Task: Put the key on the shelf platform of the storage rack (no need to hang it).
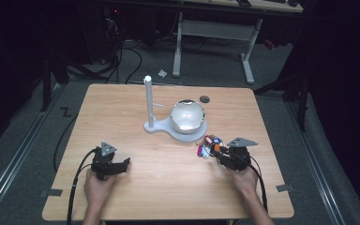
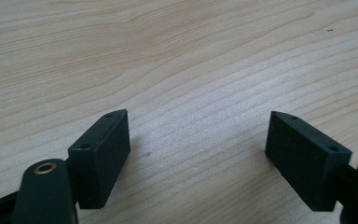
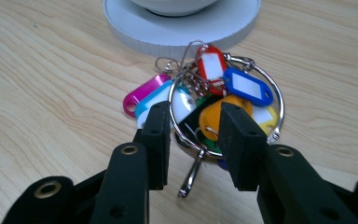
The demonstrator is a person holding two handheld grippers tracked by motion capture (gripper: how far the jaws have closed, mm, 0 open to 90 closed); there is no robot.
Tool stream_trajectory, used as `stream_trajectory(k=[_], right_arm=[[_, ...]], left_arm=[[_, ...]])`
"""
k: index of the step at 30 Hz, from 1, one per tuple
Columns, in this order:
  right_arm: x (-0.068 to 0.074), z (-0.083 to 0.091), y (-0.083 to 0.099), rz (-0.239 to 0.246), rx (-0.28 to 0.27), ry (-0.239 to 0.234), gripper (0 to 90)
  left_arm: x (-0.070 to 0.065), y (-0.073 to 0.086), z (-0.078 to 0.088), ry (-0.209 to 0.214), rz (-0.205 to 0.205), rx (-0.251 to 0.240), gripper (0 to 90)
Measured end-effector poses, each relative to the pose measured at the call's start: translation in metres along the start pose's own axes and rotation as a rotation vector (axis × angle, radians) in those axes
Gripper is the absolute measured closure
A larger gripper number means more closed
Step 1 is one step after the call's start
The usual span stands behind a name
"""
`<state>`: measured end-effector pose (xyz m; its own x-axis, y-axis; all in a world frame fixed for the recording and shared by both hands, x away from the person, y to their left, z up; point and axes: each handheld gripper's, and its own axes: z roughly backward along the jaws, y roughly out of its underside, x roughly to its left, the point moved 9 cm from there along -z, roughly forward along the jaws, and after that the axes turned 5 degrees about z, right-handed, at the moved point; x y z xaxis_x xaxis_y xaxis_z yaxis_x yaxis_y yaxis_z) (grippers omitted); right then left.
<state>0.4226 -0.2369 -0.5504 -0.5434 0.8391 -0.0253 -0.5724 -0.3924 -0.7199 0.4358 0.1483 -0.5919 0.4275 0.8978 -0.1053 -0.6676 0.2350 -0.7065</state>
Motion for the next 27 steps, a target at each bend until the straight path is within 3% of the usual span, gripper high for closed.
stream_trajectory(k=[7,15,27], right_arm=[[0.007,-0.013,-0.009,0.026,0.019,-0.027,67.6],[0.011,-0.026,-0.016,0.024,0.034,-0.043,68.9],[0.012,-0.045,-0.019,0.028,0.073,-0.031,71.2]], left_arm=[[0.0,0.0,0.0,0.0,0.0,0.0,22.4],[0.0,0.0,0.0,0.0,0.0,0.0,22.4],[0.0,0.0,0.0,0.0,0.0,0.0,22.3]])
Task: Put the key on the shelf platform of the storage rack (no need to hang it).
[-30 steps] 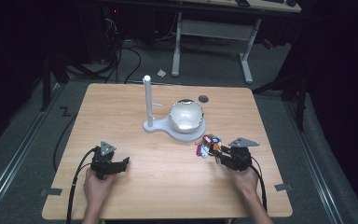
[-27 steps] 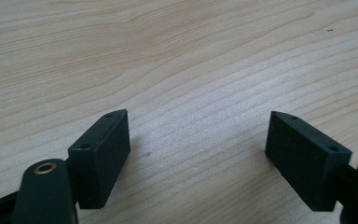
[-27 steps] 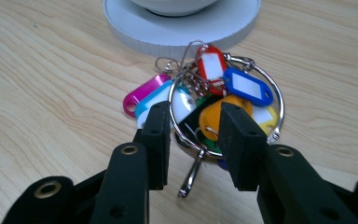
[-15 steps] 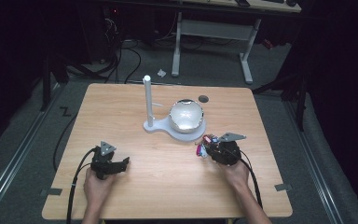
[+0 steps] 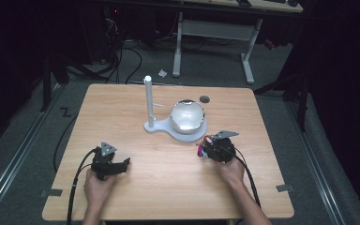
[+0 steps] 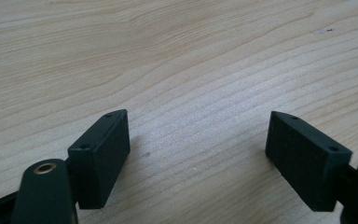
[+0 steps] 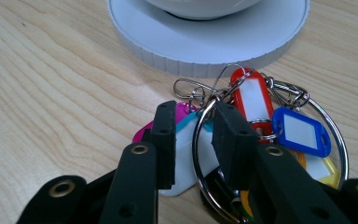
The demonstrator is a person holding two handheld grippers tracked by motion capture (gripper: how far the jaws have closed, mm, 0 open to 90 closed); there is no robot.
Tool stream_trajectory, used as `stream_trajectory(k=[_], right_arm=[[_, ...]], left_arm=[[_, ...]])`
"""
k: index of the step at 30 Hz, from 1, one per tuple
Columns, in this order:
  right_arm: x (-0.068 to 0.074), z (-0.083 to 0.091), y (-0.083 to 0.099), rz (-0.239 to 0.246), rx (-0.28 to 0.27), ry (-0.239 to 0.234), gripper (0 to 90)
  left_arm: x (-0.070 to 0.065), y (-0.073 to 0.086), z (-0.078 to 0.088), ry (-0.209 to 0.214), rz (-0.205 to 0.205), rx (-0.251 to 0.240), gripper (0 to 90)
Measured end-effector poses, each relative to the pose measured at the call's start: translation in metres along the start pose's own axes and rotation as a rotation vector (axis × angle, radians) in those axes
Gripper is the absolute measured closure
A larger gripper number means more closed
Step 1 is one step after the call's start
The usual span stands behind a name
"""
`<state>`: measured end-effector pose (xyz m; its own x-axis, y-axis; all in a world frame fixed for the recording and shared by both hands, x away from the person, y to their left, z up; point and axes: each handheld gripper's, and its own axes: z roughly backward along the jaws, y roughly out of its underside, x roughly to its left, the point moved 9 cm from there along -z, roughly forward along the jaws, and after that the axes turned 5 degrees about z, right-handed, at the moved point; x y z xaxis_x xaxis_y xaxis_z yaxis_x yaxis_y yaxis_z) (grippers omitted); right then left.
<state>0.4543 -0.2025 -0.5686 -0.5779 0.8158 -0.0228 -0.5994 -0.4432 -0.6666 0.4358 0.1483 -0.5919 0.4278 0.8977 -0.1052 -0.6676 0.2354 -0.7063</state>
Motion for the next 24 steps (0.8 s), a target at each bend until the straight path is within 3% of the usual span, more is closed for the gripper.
stream_trajectory(k=[14,17,24], right_arm=[[-0.0055,-0.0079,0.0041,-0.012,0.019,0.012,79.4],[-0.0038,-0.0076,0.0036,0.004,0.019,0.016,85.7],[-0.002,-0.0072,0.0035,0.045,0.024,0.037,87.5]], left_arm=[[-0.0003,0.0001,0.0,0.002,-0.002,0.002,21.9],[-0.0004,0.0001,0.0,0.002,-0.002,0.002,21.8],[-0.0004,0.0001,0.0,0.002,-0.002,0.002,21.8]])
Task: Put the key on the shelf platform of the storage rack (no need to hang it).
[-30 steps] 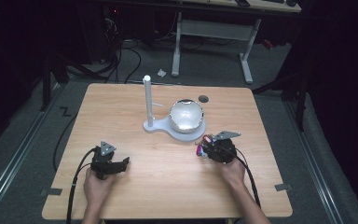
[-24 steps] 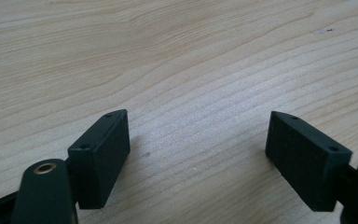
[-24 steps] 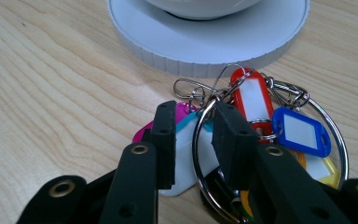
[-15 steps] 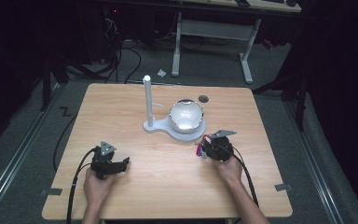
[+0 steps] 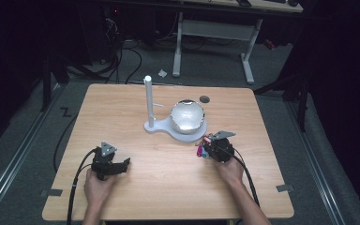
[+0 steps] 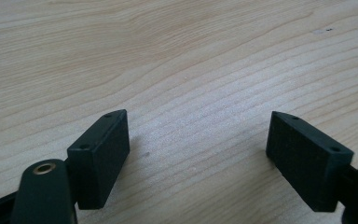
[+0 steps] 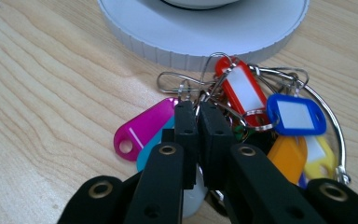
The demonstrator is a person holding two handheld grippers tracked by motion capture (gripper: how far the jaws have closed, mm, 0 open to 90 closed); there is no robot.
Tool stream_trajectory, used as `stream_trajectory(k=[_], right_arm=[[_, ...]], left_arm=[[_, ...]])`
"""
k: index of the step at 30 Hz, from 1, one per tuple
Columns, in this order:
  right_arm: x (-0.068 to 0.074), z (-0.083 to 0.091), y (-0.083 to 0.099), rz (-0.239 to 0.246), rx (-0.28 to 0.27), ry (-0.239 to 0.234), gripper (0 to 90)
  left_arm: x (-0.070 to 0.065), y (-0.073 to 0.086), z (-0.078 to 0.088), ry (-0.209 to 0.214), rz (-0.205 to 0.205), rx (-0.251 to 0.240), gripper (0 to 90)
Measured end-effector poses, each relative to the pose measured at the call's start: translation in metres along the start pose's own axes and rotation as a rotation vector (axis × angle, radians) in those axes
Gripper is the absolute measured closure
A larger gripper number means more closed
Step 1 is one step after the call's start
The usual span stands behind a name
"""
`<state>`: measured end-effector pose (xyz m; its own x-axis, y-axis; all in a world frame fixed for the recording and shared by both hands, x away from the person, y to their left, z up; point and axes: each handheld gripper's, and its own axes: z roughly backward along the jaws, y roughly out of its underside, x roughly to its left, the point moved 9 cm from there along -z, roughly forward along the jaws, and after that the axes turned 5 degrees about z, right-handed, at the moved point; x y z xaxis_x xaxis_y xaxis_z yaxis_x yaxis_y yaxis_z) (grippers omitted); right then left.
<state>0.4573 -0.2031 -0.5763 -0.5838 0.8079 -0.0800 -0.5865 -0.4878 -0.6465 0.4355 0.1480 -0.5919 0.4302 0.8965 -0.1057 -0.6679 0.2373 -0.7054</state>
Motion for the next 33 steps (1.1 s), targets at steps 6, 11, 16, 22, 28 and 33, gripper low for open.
stream_trajectory(k=[6,11,16,22,28,33], right_arm=[[0.001,0.002,0.0,0.052,-0.014,0.029,87.8],[0.0,0.013,-0.007,0.061,-0.061,0.034,87.8],[-0.003,0.024,-0.012,0.055,-0.099,0.027,87.8],[-0.004,0.033,-0.017,0.057,-0.125,0.023,87.9],[-0.008,0.044,-0.029,0.064,-0.153,0.023,87.9],[-0.011,0.051,-0.034,0.057,-0.165,0.017,88.0]], left_arm=[[0.0,0.0,0.0,0.0,0.0,0.0,21.8],[0.0,0.0,0.0,0.0,0.0,0.0,21.9],[0.0,0.0,0.0,0.0,0.0,0.0,21.8],[0.0,0.0,0.0,0.0,0.0,0.0,21.8],[0.0,0.0,0.0,0.0,0.0,0.0,21.8],[0.0,0.0,0.0,0.001,0.0,0.0,21.8]])
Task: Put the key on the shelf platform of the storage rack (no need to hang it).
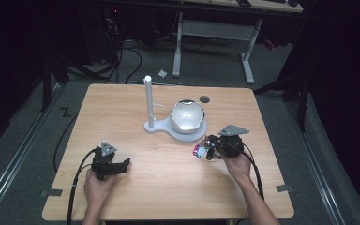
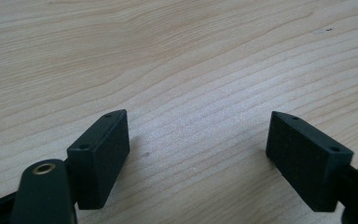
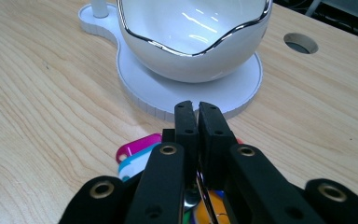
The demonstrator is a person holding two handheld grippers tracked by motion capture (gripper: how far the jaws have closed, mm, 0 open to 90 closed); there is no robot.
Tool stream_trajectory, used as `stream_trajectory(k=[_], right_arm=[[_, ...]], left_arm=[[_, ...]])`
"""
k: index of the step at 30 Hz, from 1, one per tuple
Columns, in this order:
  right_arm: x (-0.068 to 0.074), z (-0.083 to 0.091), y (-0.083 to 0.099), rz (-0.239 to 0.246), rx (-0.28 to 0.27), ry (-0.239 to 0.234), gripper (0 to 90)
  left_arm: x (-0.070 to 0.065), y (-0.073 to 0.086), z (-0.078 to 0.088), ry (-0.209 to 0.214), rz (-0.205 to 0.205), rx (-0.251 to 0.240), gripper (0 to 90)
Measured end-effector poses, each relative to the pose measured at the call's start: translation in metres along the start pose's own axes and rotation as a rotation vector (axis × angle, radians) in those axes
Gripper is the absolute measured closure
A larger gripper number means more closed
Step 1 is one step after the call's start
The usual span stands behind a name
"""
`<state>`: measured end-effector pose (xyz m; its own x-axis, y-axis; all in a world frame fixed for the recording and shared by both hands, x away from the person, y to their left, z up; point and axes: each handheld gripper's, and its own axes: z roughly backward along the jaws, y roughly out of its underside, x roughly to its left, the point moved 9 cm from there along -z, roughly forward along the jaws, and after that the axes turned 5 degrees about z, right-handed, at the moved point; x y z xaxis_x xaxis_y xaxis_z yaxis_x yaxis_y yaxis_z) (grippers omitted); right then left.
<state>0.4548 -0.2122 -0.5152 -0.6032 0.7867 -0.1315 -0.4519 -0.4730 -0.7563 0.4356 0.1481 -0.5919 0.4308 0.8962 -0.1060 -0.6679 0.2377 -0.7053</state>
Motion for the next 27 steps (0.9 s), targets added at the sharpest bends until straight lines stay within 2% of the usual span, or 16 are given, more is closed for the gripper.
stream_trajectory(k=[27], right_arm=[[-0.008,0.038,-0.039,0.01,-0.096,-0.039,88.0]], left_arm=[[0.0,0.0,0.0,-0.001,0.0,-0.001,21.9]])
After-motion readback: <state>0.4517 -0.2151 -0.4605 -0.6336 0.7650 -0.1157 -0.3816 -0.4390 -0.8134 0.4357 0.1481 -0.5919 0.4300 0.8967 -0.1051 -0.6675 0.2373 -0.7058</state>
